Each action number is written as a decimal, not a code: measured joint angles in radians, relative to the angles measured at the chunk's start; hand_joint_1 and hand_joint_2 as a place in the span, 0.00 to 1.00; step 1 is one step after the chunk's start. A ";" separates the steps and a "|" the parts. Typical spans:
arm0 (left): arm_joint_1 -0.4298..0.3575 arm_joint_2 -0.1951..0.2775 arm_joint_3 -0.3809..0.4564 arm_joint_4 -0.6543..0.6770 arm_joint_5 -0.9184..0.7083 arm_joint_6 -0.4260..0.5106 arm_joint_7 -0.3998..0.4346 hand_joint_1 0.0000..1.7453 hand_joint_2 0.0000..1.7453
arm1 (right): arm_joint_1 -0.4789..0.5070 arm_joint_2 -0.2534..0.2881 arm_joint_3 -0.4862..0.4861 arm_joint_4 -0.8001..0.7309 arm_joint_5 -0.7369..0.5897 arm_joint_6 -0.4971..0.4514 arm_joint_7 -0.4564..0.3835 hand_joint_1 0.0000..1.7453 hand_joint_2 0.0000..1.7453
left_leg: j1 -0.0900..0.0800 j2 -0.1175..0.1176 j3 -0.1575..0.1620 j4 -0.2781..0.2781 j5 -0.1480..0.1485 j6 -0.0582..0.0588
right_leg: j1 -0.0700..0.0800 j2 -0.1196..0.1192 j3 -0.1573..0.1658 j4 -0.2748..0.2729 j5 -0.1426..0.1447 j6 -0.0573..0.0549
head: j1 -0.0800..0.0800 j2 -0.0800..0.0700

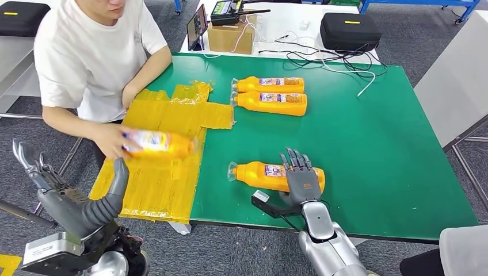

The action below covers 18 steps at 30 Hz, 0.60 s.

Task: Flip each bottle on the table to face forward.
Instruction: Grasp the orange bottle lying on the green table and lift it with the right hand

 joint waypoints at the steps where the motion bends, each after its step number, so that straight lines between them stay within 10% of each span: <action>1: 0.001 0.000 -0.002 -0.002 -0.001 0.000 0.000 0.00 1.00 | -0.003 0.000 0.001 0.004 0.002 0.003 0.007 0.00 1.00 | 0.000 0.000 0.000 0.000 0.000 0.000 | 0.000 0.000 0.000 0.000 0.000 0.000 | 0.000 0.000; 5: 0.008 0.000 -0.014 -0.003 -0.002 0.000 0.000 0.00 1.00 | -0.019 -0.001 0.004 0.015 0.009 0.065 0.057 0.00 1.00 | 0.000 0.001 0.001 0.000 0.000 0.000 | 0.000 0.000 0.001 0.000 0.000 0.000 | 0.000 0.000; 9: 0.011 0.000 -0.018 -0.003 0.008 0.000 0.001 0.00 1.00 | -0.064 -0.004 0.009 0.042 -0.014 0.245 0.086 0.96 1.00 | 0.000 0.002 0.007 0.000 -0.001 0.000 | 0.000 0.002 0.000 -0.001 0.000 0.000 | 0.000 0.000; 18: 0.013 0.003 -0.038 -0.001 0.025 0.000 0.001 0.00 1.00 | -0.124 -0.031 0.030 0.093 -0.100 0.398 0.066 1.00 1.00 | 0.000 0.000 0.013 0.000 -0.001 0.001 | 0.000 0.002 0.001 -0.001 0.000 0.001 | 0.000 0.000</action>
